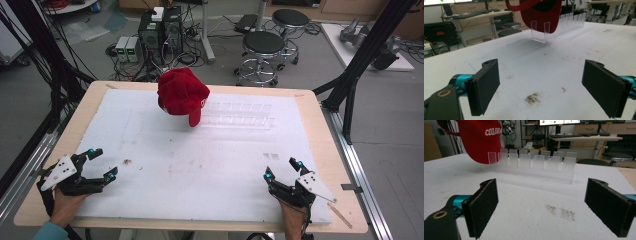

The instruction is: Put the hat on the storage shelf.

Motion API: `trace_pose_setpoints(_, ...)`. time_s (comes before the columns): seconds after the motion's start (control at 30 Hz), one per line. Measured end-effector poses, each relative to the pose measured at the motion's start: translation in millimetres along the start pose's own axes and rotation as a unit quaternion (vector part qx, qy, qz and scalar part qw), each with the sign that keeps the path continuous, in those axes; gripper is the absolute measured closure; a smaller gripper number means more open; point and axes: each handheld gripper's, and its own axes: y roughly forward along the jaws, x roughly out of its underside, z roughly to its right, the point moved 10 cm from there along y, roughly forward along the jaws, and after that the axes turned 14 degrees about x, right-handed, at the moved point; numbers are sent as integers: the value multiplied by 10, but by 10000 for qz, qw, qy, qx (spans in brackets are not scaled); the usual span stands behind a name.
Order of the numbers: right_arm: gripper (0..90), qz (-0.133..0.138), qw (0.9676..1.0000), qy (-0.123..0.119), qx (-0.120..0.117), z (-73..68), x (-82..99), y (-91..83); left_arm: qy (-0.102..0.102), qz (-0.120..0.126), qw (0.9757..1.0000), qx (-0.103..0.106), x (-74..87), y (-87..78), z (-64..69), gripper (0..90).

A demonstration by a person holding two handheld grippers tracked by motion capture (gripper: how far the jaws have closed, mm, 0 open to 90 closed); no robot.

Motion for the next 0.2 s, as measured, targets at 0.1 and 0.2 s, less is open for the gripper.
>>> trace_pose_setpoints(0.1,106,8,10000,-7,27,3,-1,1,12,85,10000,-30,-12,-12,-2,151)
trace_pose_setpoints(0.2,106,-9,10000,29,41,9,0,5,-92,124,9998,-115,-9,-22,-29,152)
